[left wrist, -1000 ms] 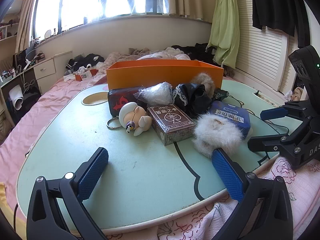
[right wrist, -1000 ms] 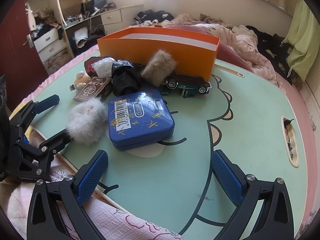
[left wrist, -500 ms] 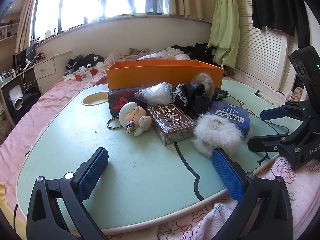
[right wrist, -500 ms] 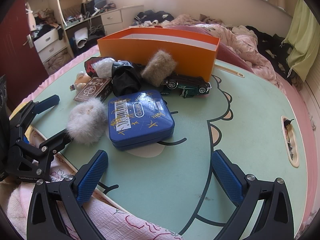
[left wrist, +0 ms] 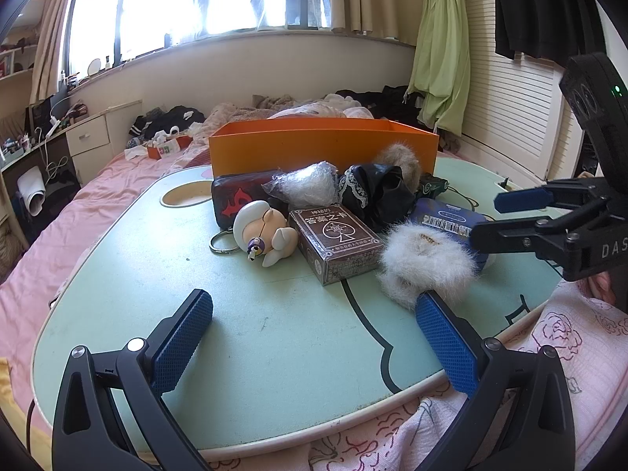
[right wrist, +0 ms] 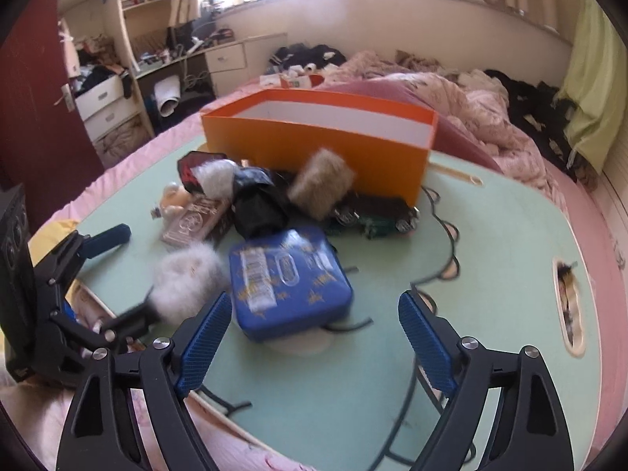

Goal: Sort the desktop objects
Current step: 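Grasp the blue tin on the table with the right gripper, then lift the blue tin toward the box with the right gripper while the left gripper grasps the white pompom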

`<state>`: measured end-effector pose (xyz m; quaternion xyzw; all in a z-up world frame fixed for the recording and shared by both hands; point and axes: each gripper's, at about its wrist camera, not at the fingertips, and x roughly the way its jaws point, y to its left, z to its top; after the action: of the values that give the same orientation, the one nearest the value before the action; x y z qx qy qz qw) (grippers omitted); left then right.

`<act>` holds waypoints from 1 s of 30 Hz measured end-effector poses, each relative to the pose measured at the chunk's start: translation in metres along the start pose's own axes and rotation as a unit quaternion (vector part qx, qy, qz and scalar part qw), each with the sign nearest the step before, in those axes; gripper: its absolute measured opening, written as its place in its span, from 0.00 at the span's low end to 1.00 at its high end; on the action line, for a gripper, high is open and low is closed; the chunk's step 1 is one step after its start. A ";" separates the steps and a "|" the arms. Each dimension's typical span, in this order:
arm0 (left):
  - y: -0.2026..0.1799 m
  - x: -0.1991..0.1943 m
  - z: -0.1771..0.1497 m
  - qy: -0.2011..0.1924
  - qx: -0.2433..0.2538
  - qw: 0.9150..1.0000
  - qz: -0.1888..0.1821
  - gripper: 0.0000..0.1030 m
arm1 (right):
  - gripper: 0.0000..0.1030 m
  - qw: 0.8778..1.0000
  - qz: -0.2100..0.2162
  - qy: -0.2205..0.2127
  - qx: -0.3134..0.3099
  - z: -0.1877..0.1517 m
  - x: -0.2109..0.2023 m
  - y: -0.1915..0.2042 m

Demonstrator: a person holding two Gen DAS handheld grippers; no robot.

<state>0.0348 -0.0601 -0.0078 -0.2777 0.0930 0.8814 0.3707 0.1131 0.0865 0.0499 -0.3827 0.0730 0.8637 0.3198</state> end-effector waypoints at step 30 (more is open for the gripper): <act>-0.007 -0.023 0.008 -0.042 0.013 0.998 -0.050 0.92 | 0.65 0.991 0.013 -0.100 0.086 -0.004 -0.027 -0.029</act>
<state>0.0493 -0.0662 0.0116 -0.2394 0.0750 0.8713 0.4218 0.1470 0.0944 0.0694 -0.2646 0.1192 0.8923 0.3459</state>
